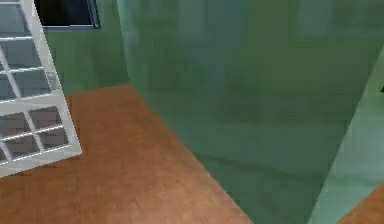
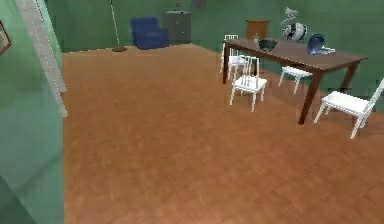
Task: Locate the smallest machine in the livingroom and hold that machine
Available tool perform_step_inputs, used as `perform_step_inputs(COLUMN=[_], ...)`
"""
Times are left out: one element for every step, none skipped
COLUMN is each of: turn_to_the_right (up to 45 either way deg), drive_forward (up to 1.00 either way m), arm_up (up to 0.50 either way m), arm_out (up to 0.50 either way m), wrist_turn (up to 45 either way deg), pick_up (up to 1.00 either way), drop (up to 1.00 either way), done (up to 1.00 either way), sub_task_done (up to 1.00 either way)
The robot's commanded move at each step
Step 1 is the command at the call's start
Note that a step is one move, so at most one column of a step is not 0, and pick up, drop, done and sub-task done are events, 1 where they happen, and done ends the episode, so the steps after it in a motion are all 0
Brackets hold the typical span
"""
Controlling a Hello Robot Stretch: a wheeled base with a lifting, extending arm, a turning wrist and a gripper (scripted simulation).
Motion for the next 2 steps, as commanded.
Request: perform_step_inputs(turn_to_the_right=[-45.0, -6.0], drive_forward=[0.00, 0.00], arm_up=[0.00, 0.00], arm_out=[0.00, 0.00], wrist_turn=[0.0, 0.0], pick_up=[0.00, 0.00], drop=[0.00, 0.00], done=[0.00, 0.00], sub_task_done=[0.00, 0.00])
